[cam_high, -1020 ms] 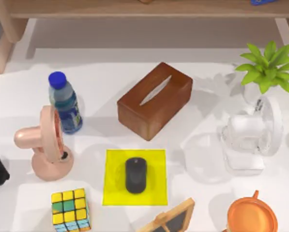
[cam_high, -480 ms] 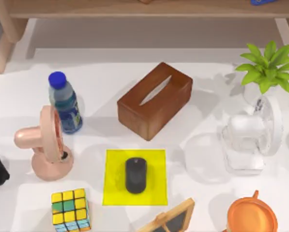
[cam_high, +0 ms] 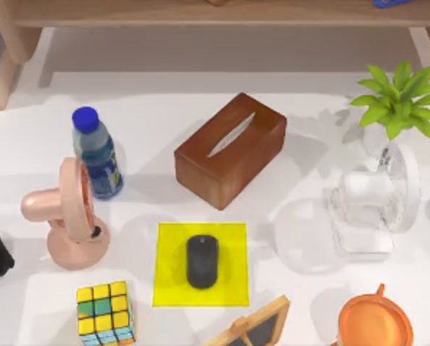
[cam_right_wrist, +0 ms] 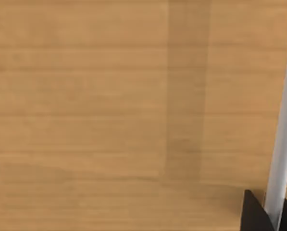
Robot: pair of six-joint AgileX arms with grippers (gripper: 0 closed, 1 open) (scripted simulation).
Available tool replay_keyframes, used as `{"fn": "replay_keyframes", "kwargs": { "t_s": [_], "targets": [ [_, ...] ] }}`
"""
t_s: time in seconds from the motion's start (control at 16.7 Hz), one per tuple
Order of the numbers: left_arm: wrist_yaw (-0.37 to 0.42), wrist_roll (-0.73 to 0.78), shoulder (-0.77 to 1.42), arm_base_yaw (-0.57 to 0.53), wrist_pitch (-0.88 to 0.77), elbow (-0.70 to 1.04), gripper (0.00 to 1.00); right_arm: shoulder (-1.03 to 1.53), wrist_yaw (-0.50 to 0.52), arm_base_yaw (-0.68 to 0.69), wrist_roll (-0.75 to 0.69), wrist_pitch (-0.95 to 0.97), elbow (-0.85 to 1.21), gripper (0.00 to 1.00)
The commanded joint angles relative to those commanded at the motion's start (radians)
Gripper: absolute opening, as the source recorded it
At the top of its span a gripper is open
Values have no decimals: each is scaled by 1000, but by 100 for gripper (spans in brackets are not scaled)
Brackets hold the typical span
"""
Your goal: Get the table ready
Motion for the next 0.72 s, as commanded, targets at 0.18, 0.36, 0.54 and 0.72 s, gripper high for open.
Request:
{"fn": "replay_keyframes", "kwargs": {
  "t_s": [0.18, 0.36, 0.54, 0.72],
  "targets": [
    [0, 0, 0, 0, 0, 0, 100, 0, 0, 0, 0, 0, 0, 0],
    [0, 0, 0, 0, 0, 0, 100, 0, 0, 0, 0, 0, 0, 23],
    [0, 0, 0, 0, 0, 0, 100, 0, 0, 0, 0, 0, 0, 45],
    [0, 0, 0, 0, 0, 0, 100, 0, 0, 0, 0, 0, 0, 68]
  ]
}}
